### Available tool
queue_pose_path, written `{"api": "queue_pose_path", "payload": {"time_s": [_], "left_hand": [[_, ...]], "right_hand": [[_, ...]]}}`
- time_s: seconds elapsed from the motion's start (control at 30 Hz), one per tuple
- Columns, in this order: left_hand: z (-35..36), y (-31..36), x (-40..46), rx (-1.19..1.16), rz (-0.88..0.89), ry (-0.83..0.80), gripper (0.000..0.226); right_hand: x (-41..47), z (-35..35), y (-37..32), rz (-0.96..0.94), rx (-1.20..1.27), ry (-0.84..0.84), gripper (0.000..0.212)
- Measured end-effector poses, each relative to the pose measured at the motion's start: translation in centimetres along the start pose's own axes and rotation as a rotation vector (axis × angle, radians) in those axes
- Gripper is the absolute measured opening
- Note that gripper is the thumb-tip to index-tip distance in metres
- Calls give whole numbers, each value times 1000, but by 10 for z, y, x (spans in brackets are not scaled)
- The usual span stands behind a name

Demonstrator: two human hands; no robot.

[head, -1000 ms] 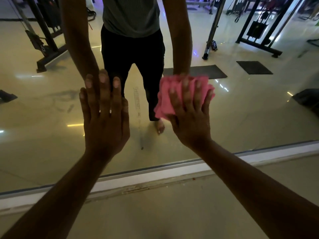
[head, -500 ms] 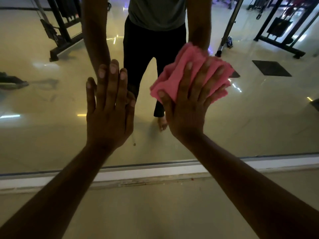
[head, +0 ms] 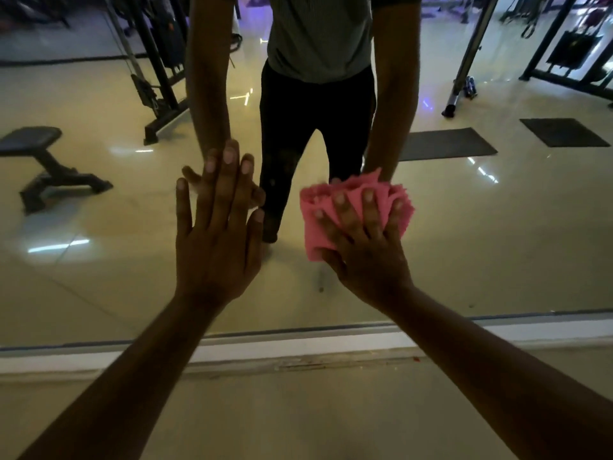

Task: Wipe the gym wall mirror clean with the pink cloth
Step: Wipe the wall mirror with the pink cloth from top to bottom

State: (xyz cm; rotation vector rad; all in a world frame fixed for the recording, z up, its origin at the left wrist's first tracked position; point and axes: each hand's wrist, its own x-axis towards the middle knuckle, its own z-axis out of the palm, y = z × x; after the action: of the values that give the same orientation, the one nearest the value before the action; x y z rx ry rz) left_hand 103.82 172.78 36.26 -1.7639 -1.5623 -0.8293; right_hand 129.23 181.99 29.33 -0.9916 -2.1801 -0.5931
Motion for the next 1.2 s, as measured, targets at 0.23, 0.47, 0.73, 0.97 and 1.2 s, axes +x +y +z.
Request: {"api": "queue_pose_path", "payload": {"time_s": [0.23,0.47,0.73,0.97,1.2], "left_hand": [[-25,-88,6,49,86,45,65],[-44,-143,3,-2,227,21,64],[-47,-173,-4,-10,231,23,64],[-51,-194,-8,-15,239,0,63],[-54,-209,-13,-36,207,-4,64]], "right_hand": [[112,-21,-89,622,51,224,97],[47,9,-112,-50,-116,-25,93],[97,17,-175,234,-18,78,106],[150,6,-195,668,38,247,99],[64,38,-194,-19,-86,-64,84]]}}
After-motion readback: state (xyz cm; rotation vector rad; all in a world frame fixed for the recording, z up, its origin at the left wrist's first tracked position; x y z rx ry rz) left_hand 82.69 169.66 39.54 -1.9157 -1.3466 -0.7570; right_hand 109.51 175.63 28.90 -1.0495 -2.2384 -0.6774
